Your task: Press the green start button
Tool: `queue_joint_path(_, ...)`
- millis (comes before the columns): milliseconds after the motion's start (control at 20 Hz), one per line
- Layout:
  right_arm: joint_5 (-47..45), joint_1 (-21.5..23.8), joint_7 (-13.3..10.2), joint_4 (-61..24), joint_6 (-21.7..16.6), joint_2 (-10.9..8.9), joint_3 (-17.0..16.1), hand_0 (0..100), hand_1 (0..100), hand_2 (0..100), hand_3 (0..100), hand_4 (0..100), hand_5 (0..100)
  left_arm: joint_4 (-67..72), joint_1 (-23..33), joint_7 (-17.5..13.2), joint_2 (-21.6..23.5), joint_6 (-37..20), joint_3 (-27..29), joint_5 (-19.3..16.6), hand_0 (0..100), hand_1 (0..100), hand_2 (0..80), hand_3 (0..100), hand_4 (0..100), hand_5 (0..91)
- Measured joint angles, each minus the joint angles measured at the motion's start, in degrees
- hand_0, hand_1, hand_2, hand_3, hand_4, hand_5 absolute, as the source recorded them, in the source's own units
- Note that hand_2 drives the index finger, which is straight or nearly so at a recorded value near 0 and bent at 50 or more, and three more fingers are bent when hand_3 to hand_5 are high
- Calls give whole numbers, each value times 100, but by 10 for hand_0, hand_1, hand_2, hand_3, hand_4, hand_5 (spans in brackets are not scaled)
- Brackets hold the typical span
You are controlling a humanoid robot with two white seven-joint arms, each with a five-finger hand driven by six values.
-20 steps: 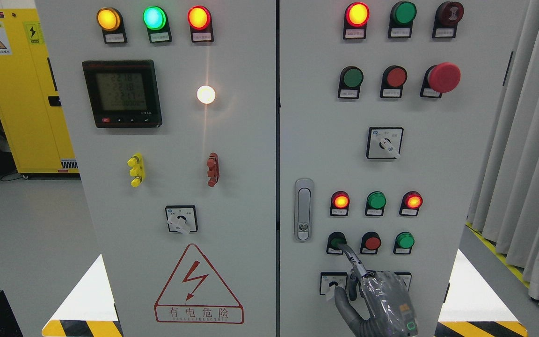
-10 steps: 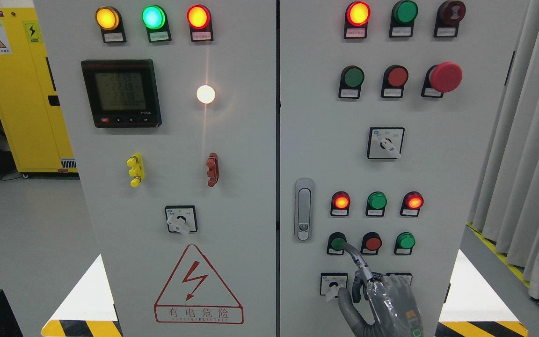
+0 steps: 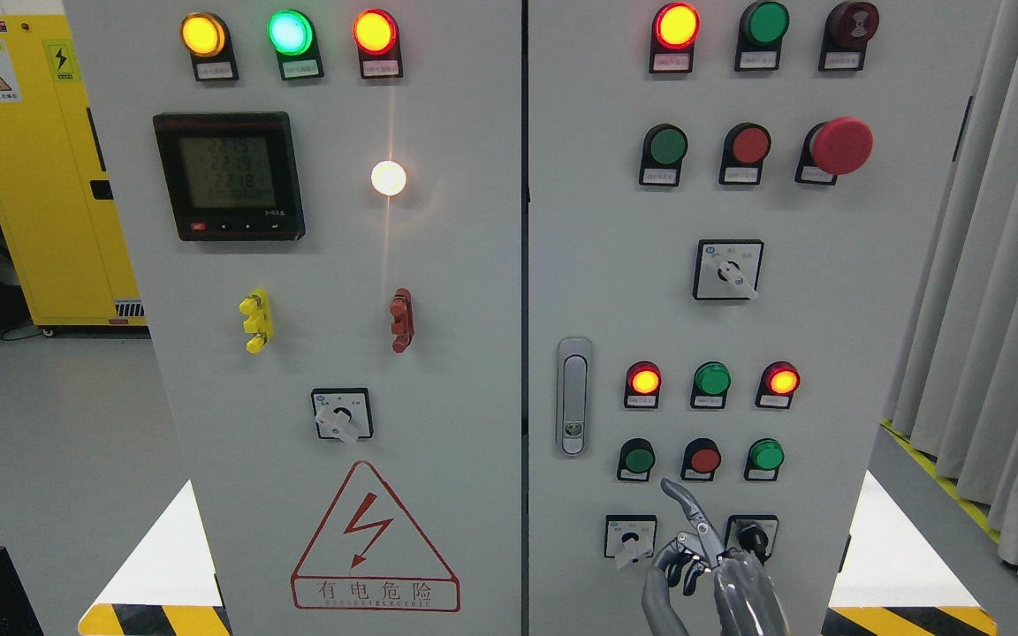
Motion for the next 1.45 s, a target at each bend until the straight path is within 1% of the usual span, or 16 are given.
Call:
queue_joint_path(50, -324, 71, 33, -82, 52, 0, 19, 722, 649, 0, 165, 221, 186, 0, 0, 0, 0, 0, 0, 0, 120, 556, 0, 0, 0, 0)
queue_joint_path(200, -1165, 275, 154, -300, 153, -6, 65, 683, 610, 0, 142, 190, 157, -1, 0, 0, 0, 0, 0, 0, 120, 556, 0, 0, 0, 0)
queue_joint_path(400, -1671, 408, 268, -539, 156, -9, 119, 625, 593, 0, 105, 149, 126, -1, 0, 0, 0, 0, 0, 0, 120, 556, 0, 0, 0, 0)
queue_joint_path(500, -1733, 448, 292, -626, 156, -10, 146, 586, 594, 0, 99, 134, 115, -1, 0, 0, 0, 0, 0, 0, 120, 556, 0, 0, 0, 0)
queue_joint_path(750, -1750, 502, 305, -793, 122, -18, 202, 551, 596, 0, 98, 128, 107, -1, 0, 0, 0, 0, 0, 0, 120, 556, 0, 0, 0, 0)
queue_joint_path(1450, -1759, 538, 323, -993, 132, -34, 316, 522, 599, 0, 120, 140, 114, -1, -1, 0, 0, 0, 0, 0, 120, 556, 0, 0, 0, 0)
